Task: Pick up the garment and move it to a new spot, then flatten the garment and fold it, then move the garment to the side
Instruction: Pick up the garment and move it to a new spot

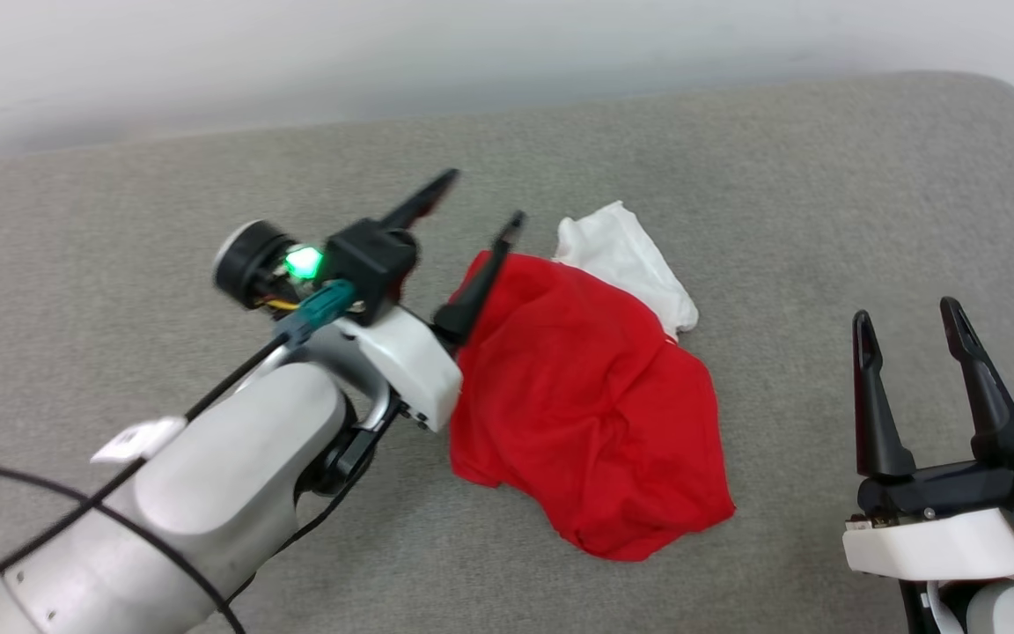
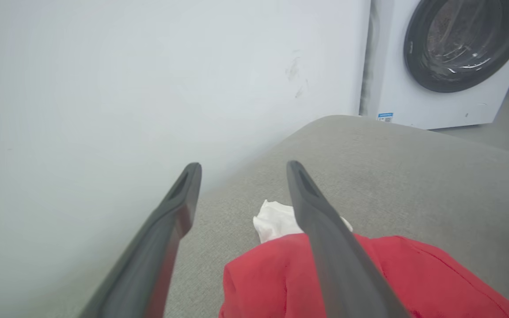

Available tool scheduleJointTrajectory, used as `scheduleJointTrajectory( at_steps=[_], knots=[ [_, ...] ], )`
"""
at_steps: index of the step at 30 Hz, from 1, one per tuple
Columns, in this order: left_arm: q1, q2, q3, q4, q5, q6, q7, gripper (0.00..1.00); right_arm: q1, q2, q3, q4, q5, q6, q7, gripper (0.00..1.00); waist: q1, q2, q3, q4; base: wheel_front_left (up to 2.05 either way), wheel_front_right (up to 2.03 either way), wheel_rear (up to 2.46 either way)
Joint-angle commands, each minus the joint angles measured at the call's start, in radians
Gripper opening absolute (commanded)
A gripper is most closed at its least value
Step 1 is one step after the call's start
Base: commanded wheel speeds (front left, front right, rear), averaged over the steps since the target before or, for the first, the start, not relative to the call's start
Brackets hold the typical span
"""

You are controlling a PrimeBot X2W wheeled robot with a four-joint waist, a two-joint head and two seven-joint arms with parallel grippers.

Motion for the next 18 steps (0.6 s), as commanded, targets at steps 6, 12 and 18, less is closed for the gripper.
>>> scheduleJointTrajectory(
  at_steps=[6,12,18],
  knots=[
    [0.151,-0.001,0.179,-0.067,0.072,0.183,-0.042,1.0,0.021,0.002,-0.015,0.004,0.0,0.0,-0.002,1.0,0.0001,0.0,-0.034,0.054,0.0,0.0,0.0],
    [0.396,-0.038,0.43,-0.19,0.223,0.289,-0.041,1.0,0.03,0.002,-0.018,0.009,-0.007,0.0,-0.002,1.0,0.0001,0.0,-0.053,0.068,0.0,0.0,0.0],
    [0.632,-0.122,0.618,-0.26,0.366,0.29,-0.041,1.0,0.046,0.002,-0.017,0.013,-0.01,0.0,-0.002,1.0,0.0001,0.0,-0.079,0.073,0.0,0.0,0.0]
  ],
)
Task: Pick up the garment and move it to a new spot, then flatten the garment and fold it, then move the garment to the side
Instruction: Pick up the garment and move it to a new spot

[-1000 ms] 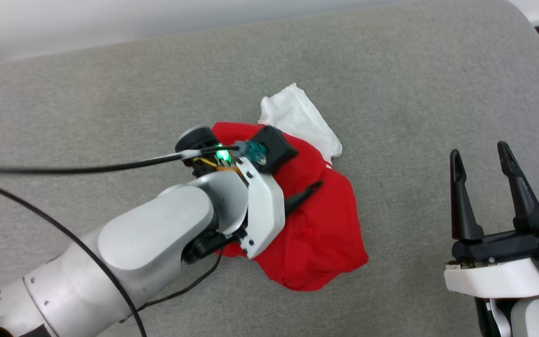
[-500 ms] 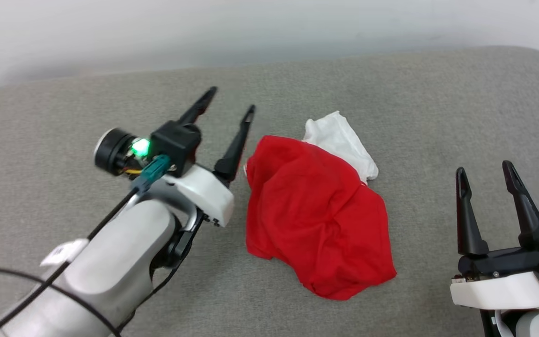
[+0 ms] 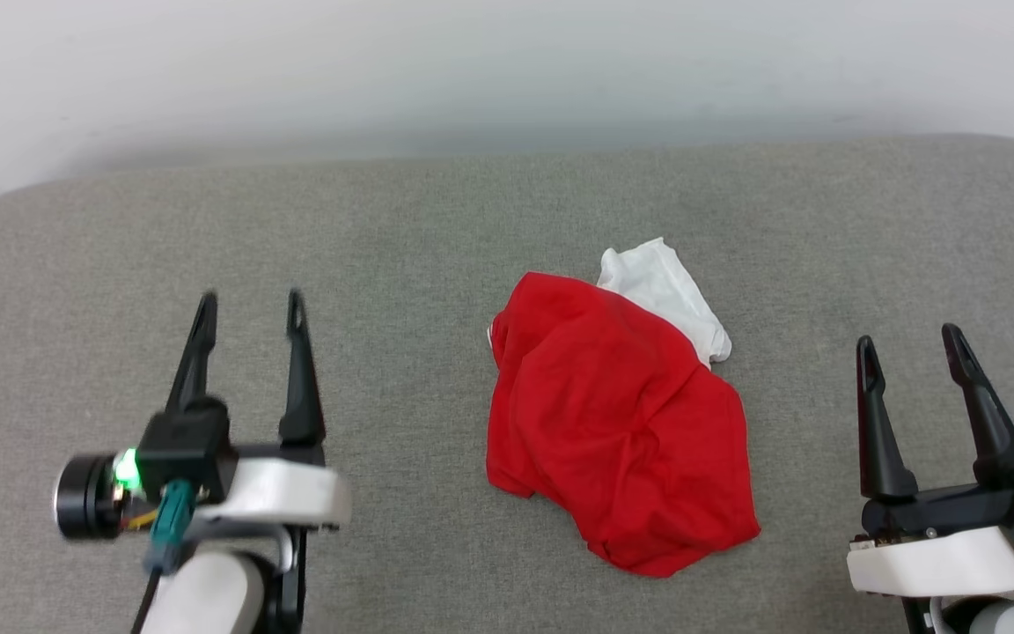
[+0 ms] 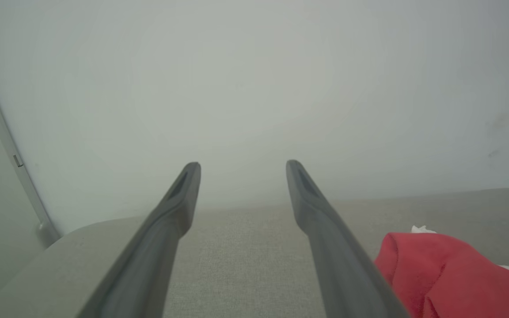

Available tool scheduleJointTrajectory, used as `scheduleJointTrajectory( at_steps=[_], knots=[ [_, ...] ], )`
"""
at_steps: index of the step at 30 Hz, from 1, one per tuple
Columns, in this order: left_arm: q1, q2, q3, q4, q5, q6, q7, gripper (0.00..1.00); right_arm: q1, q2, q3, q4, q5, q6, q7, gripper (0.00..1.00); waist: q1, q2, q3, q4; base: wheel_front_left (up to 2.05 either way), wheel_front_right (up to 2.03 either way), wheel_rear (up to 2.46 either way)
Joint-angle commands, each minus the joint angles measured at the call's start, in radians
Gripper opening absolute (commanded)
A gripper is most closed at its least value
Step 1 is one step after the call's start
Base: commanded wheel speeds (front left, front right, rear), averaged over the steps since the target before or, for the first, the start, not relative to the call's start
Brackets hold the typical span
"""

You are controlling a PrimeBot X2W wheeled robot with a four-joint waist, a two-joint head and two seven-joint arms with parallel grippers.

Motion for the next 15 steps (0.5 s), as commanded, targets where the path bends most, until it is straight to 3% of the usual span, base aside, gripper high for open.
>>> scheduleJointTrajectory(
  at_steps=[1,15],
  knots=[
    [0.044,-0.02,0.03,-0.008,0.022,-0.015,-0.002,1.0,0.014,0.002,0.001,0.002,-0.008,0.0,-0.002,1.0,0.0,0.0,-0.01,0.0,0.0,0.0,0.0],
    [0.312,-0.175,0.221,0.002,0.196,-0.17,-0.003,1.0,0.087,0.002,0.02,0.061,0.065,0.0,-0.002,1.0,0.0,0.0,-0.085,-0.002,0.0,0.0,0.0]
  ],
)
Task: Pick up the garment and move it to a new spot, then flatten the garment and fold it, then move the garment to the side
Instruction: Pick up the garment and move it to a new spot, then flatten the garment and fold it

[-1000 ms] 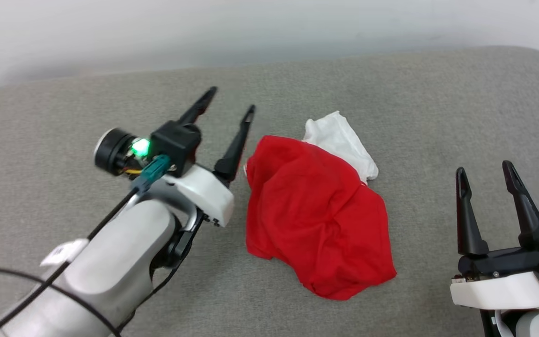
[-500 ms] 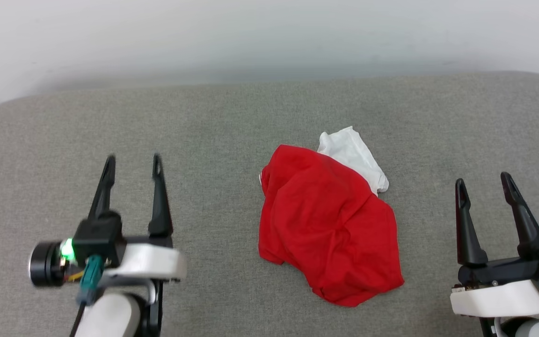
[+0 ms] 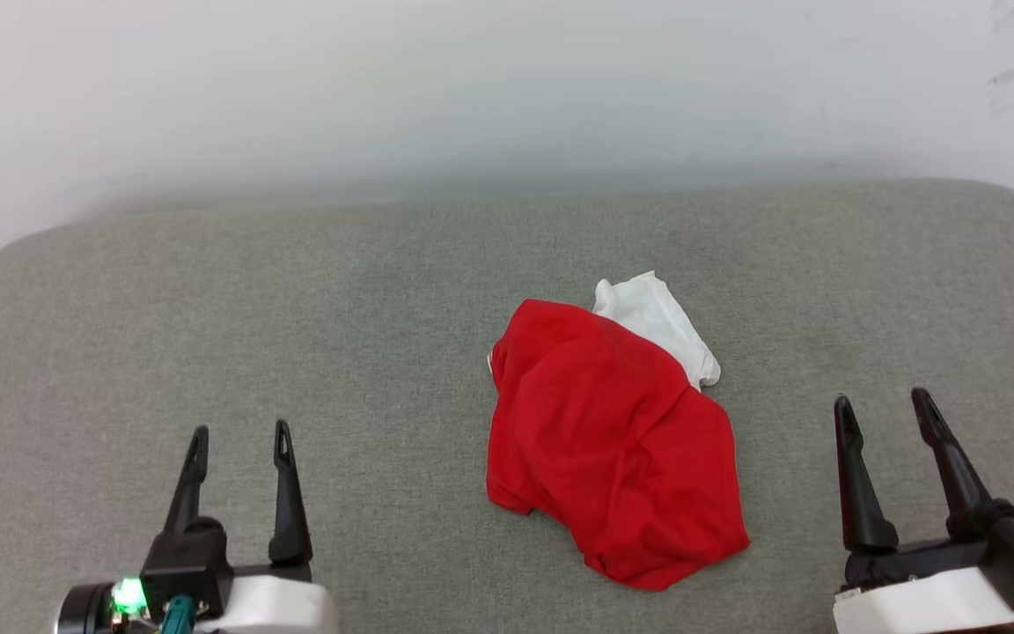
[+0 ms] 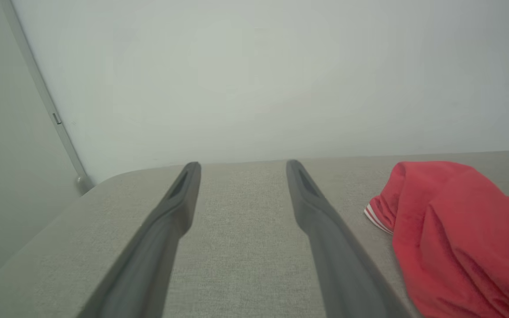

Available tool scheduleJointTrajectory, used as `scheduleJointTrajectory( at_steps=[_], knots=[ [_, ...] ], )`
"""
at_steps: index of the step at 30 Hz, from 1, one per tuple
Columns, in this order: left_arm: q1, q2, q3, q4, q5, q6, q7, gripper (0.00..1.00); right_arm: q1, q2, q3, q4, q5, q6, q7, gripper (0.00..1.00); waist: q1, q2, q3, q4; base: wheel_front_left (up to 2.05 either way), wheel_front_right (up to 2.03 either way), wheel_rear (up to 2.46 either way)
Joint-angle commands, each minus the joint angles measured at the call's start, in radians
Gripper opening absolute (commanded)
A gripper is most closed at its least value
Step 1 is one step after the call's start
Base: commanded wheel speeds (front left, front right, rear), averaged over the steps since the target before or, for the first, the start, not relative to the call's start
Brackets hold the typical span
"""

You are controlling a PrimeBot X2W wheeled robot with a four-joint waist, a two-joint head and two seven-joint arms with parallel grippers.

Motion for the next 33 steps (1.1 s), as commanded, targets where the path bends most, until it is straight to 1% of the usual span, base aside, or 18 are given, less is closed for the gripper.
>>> scheduleJointTrajectory(
  at_steps=[1,6,14,20,24,29,30,33],
  knots=[
    [0.026,-0.02,0.016,0.0,0.011,-0.014,-0.003,1.0,0.018,0.002,-0.001,0.008,0.015,0.0,-0.002,1.0,0.0001,0.0,-0.01,0.0,0.0,0.0,0.0],
    [0.058,-0.061,0.056,-0.005,0.044,-0.065,-0.003,1.0,0.042,0.002,0.006,0.03,0.051,0.0,-0.002,1.0,0.0001,0.0,-0.025,0.002,0.0,0.0,0.0],
    [0.084,-0.106,0.116,-0.003,0.08,-0.127,-0.003,1.0,0.062,0.002,0.012,0.044,0.073,0.0,-0.002,1.0,0.0001,0.0,-0.038,0.005,0.0,0.0,0.0],
    [0.088,-0.127,0.146,0.002,0.094,-0.152,-0.003,1.0,0.044,0.002,0.012,0.039,0.084,0.0,-0.002,1.0,0.0001,0.0,-0.039,0.007,0.0,0.0,0.0],
    [0.081,-0.139,0.164,0.002,0.104,-0.168,-0.003,1.0,-0.017,0.002,0.009,0.022,0.073,0.0,-0.002,1.0,0.0001,0.0,-0.032,0.009,0.0,0.0,0.0],
    [0.059,-0.153,0.175,-0.002,0.116,-0.186,-0.003,1.0,-0.162,0.002,-0.002,-0.021,0.028,0.0,-0.002,1.0,0.0001,0.0,-0.009,0.016,0.0,0.0,0.0],
    [0.053,-0.156,0.176,-0.004,0.119,-0.188,-0.003,1.0,-0.201,-0.007,0.0,-0.025,0.019,0.0,-0.002,1.0,0.0001,0.0,0.001,0.02,0.0,0.0,0.0],
    [0.029,-0.161,0.179,-0.006,0.123,-0.196,-0.003,1.0,-0.322,-0.064,0.027,-0.006,-0.001,0.0,-0.002,1.0,0.0001,0.0,0.033,0.03,0.0,0.0,0.0]
  ],
)
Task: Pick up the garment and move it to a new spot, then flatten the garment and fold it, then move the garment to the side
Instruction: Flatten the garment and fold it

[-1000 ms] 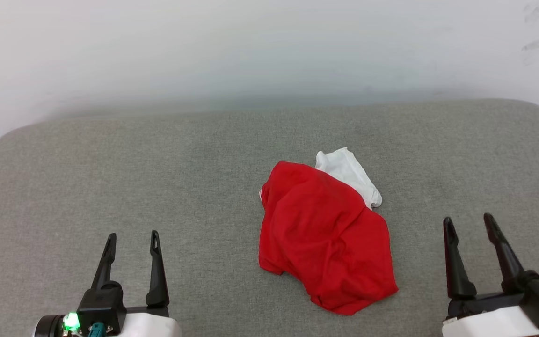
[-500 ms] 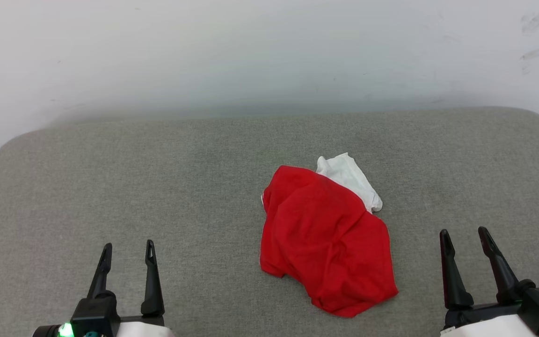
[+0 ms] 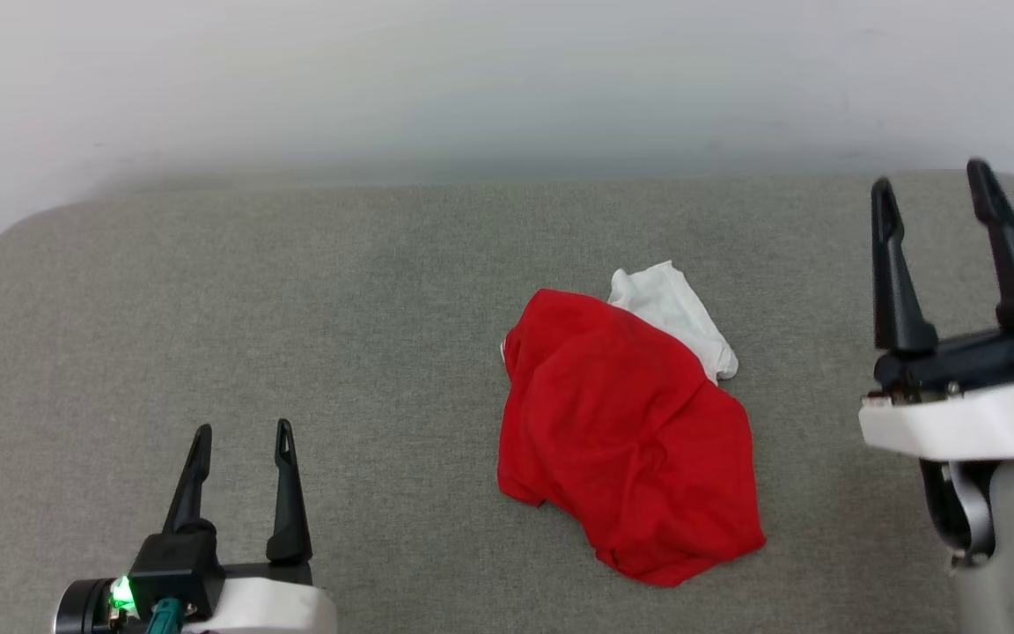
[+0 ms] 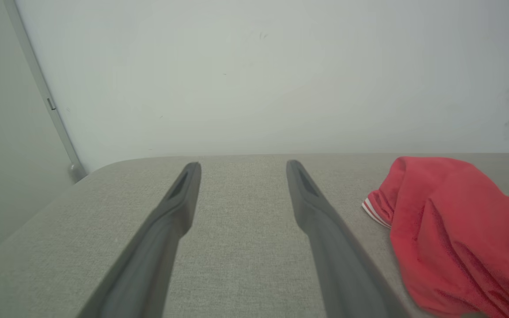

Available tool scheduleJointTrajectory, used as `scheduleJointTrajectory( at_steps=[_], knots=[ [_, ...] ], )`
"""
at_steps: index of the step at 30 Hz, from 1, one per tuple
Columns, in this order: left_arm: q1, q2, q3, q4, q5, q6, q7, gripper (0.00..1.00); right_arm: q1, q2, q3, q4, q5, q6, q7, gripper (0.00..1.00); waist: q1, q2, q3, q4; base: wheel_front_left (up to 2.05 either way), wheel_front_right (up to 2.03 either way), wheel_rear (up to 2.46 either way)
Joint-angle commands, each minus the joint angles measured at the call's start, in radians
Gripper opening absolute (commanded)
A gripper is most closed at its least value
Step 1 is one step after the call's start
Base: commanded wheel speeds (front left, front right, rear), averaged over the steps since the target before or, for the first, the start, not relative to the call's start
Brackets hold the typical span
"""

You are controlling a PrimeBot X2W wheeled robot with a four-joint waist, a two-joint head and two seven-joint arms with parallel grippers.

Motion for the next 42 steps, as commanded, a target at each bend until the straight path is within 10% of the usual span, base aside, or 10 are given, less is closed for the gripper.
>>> scheduleJointTrajectory(
  at_steps=[1,9,21,28,40,41,42],
  knots=[
    [-0.018,-0.003,0.003,-0.004,0.006,-0.002,-0.003,1.0,-0.037,-0.021,0.012,0.016,-0.006,0.0,-0.002,1.0,0.0,0.0,0.025,0.011,0.0,0.0,0.0],
    [-0.094,-0.013,0.009,-0.022,0.01,-0.015,-0.003,1.0,-0.398,-0.23,0.24,0.29,0.107,0.0,0.084,1.0,0.0,0.0,0.136,0.037,0.0,0.0,0.0],
    [-0.214,-0.02,-0.008,-0.062,0.0,-0.013,-0.003,1.0,-0.843,-0.523,0.835,0.417,0.624,0.0,0.834,1.0,0.0,0.0,0.312,0.079,0.0,0.0,0.0],
    [-0.284,-0.02,-0.043,-0.087,-0.028,0.006,-0.003,1.0,-0.952,-0.556,0.969,0.47,0.765,0.0,1.081,1.0,0.0,0.0,0.418,0.12,0.0,0.0,0.0],
    [-0.32,-0.02,-0.074,-0.087,-0.055,0.037,-0.003,1.0,-0.804,-0.532,1.178,0.568,0.832,0.001,1.062,1.0,0.0,0.0,0.47,0.149,0.0,0.0,0.0],
    [-0.317,-0.02,-0.071,-0.083,-0.054,0.037,-0.003,1.0,-0.813,-0.533,1.182,0.565,0.835,0.001,1.042,0.3,0.0,0.0,0.463,0.145,0.0,0.0,0.0],
    [-0.311,-0.02,-0.068,-0.079,-0.051,0.037,-0.003,1.0,-0.826,-0.534,1.185,0.562,0.833,0.001,1.02,0.0,0.0,0.0,0.453,0.14,0.0,0.0,0.0]
  ],
)
